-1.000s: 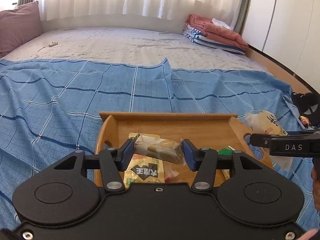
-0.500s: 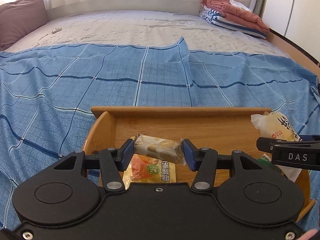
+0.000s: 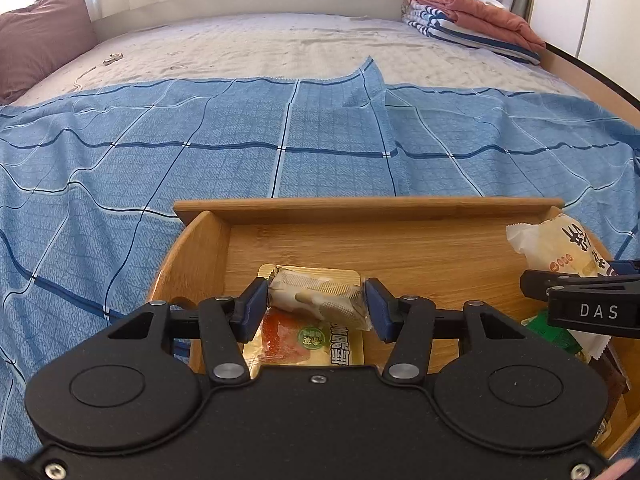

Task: Organize snacks
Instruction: 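Carry the cream biscuit packet and white peanut-cake bag over the tray, then open both grippers to release the biscuit packet and peanut-cake bag onto the tray, then move both tools back toward the remaining snacks on the sheet, then grasp the pink cake bar with the left gripper while the right grasps the jelly cup, then carry the pink cake bar and jelly cup over the wooden tray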

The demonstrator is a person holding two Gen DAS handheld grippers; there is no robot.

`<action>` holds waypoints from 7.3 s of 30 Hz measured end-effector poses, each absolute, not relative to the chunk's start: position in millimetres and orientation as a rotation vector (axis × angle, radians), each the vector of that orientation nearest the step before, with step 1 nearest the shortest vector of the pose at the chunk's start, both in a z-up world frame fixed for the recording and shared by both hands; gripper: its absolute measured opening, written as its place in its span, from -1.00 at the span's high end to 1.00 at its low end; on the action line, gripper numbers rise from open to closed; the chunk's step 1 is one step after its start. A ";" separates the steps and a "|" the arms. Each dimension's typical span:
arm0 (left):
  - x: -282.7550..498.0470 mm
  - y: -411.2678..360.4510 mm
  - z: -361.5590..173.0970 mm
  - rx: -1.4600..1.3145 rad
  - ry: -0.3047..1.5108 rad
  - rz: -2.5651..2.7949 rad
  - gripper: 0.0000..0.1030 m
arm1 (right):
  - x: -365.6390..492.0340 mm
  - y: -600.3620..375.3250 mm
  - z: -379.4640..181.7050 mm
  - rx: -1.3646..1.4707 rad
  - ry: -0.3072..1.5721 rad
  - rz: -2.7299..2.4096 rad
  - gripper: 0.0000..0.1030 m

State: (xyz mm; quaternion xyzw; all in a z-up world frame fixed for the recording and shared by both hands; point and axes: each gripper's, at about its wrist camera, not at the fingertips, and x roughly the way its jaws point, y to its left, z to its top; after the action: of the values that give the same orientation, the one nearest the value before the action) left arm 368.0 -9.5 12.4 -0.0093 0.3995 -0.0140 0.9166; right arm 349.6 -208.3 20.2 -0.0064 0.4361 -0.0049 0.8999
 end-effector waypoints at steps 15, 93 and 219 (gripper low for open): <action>369.2 -10.4 6.8 0.002 0.818 -0.026 -0.01 | 350.1 -205.1 15.2 -0.036 0.900 -0.014 -0.54; 26.5 9.8 31.8 0.066 0.623 -0.248 -0.97 | 45.4 -202.3 40.8 -0.162 0.680 0.216 -1.00; 198.2 17.5 37.6 -0.141 0.703 -0.107 0.13 | 189.0 -265.9 33.3 0.174 0.729 0.010 0.04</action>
State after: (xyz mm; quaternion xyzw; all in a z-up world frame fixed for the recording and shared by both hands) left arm 198.2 17.5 37.6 -0.0689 0.3439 -0.0525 0.9350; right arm 189.0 -265.9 33.3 0.0850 0.3560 0.0049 0.9306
